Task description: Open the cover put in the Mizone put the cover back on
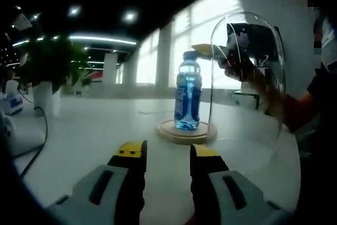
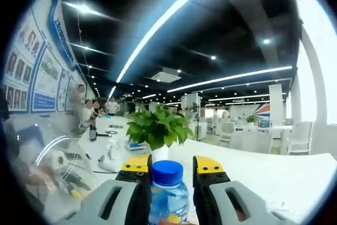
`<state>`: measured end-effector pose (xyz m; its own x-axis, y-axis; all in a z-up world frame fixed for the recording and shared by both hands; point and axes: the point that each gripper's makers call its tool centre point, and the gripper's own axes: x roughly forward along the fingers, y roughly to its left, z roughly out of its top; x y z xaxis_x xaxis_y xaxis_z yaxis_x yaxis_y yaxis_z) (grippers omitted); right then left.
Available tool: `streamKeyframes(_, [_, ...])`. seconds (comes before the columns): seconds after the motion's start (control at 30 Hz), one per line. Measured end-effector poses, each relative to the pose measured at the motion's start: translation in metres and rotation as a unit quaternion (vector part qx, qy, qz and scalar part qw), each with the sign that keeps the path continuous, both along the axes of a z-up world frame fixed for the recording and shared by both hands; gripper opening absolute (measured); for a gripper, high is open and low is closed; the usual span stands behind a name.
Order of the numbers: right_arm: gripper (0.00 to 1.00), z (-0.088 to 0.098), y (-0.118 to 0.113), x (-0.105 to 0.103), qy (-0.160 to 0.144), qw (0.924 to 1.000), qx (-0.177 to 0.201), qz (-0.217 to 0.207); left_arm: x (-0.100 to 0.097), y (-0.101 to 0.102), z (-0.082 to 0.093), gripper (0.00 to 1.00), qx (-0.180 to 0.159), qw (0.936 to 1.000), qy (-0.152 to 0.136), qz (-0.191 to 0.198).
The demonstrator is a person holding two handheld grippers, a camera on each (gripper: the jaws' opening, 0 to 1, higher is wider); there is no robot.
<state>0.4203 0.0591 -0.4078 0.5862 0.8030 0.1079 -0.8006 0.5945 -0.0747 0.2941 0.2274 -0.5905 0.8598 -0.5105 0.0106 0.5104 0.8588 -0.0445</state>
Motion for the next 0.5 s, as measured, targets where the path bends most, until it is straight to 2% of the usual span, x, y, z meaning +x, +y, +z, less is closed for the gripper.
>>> streamKeyframes(0.27, [0.23,0.004,-0.029,0.000,0.007,0.9989,0.031,-0.034,0.000,0.001,0.000,0.26,0.002,1.0000,0.000,0.002])
streamKeyframes(0.5, [0.20,-0.004,-0.048,-0.009,0.013,0.9976,0.040,-0.055,0.000,0.000,0.000,0.27,0.001,1.0000,0.001,0.000])
